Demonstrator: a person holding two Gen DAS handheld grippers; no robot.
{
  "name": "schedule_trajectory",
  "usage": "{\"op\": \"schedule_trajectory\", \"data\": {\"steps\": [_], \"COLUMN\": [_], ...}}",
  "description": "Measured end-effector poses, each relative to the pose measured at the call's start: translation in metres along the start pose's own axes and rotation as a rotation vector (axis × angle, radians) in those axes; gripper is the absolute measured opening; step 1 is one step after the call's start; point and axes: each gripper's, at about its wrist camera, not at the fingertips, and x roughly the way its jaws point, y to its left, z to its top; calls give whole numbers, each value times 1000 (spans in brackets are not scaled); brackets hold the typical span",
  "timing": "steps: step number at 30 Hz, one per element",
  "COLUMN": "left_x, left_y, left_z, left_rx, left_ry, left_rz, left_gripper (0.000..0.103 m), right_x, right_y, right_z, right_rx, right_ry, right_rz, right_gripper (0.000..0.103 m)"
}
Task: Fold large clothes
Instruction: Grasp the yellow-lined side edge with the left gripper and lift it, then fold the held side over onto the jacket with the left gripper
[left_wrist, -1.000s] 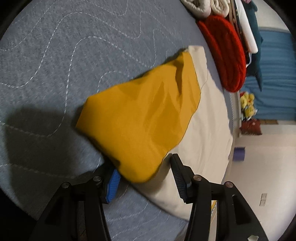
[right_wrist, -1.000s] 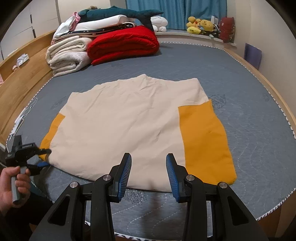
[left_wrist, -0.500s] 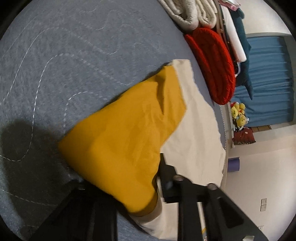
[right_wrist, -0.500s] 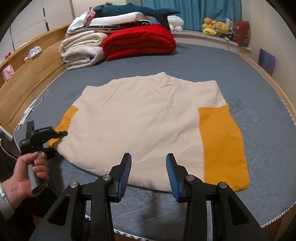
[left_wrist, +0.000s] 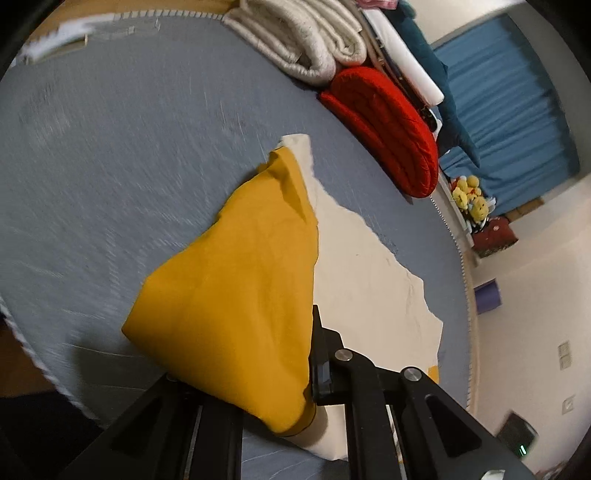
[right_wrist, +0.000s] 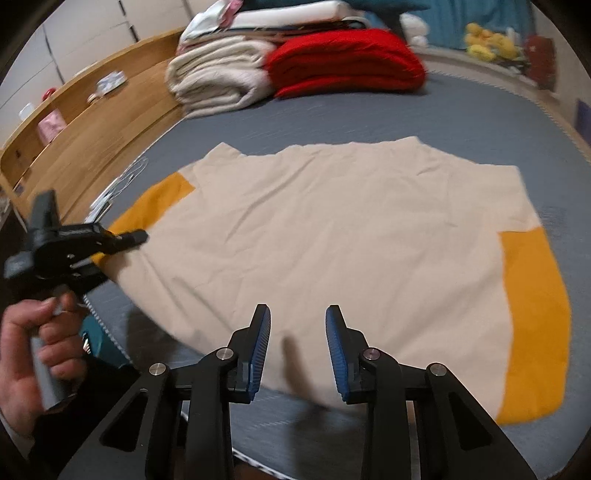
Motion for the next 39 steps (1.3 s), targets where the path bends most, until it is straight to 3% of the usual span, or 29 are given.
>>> {"op": "schedule_trajectory", "data": {"steps": [4, 8, 13, 16, 21, 26, 32, 36, 39], "left_x": [-29, -31, -35, -35, -29, -2, 57, 115, 154], "left_y": [-2, -7, -39, -70, -134, -213, -288, -313, -311], "left_z": [-2, -17, -24, -33, -66, -116, -190, -252, -291], "left_rx": [119, 191, 288, 369, 524, 698, 848, 950, 1026], "left_ry": [-12, 3, -35, -52, -59, -16, 126, 289, 389], "left_rz": [55, 88, 95, 91, 52, -5, -63, -65, -9], "left_gripper": [11, 11, 11, 11, 11, 10, 10, 10, 14], "right_x": [46, 88, 102, 77, -6, -85, -157, -180, -198], "right_y": [12, 18, 21, 18, -15, -57, -122, -172, -203], "right_z": [0, -4, 0, 5, 21, 5, -25, -39, -51], "right_rx": [-6, -22, -56, -35, 6, 41, 157, 315, 410], "right_ry": [143, 255, 277, 196, -72, -262, -361, -379, -394], "right_rz": [101, 117, 80, 59, 11, -55, -134, -195, -214], "right_gripper": [31, 31, 31, 31, 32, 37, 55, 57, 57]}}
